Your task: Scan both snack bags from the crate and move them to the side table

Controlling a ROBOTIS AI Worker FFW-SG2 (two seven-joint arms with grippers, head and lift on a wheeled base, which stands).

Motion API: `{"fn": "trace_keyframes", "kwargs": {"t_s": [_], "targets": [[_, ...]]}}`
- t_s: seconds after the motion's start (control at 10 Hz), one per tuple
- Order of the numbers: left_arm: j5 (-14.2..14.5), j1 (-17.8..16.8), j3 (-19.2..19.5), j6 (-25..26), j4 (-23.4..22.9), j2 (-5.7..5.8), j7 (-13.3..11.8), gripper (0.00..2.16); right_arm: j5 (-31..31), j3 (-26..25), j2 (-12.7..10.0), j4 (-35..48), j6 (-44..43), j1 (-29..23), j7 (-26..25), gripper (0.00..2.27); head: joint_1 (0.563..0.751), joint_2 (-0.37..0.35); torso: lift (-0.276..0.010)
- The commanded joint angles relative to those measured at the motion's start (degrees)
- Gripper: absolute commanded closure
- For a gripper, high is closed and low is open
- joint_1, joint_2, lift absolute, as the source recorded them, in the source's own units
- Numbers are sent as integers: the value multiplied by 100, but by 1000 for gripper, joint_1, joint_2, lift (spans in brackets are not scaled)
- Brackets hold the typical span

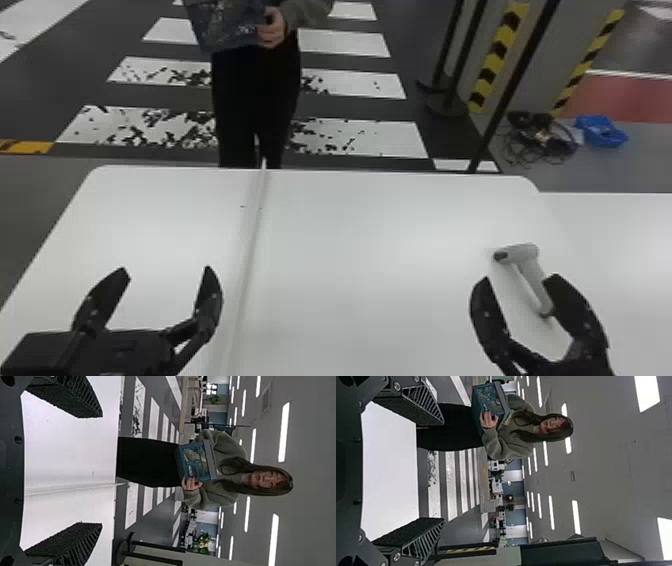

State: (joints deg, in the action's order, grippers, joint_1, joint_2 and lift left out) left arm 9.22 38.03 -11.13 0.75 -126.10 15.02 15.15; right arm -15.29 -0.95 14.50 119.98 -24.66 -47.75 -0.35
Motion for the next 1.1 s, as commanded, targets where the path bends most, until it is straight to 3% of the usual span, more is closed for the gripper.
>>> {"fn": "trace_keyframes", "kwargs": {"t_s": [0.0,1.0], "targets": [[1,3,6,-9,-28,1,6,-2,0,-1,0,43,19,-15,0,134,695,-114,-95],[1,-6,14,62,-28,1,-3,63,-9,-10,9,69,107,-6,0,134,695,-110,-95]]}}
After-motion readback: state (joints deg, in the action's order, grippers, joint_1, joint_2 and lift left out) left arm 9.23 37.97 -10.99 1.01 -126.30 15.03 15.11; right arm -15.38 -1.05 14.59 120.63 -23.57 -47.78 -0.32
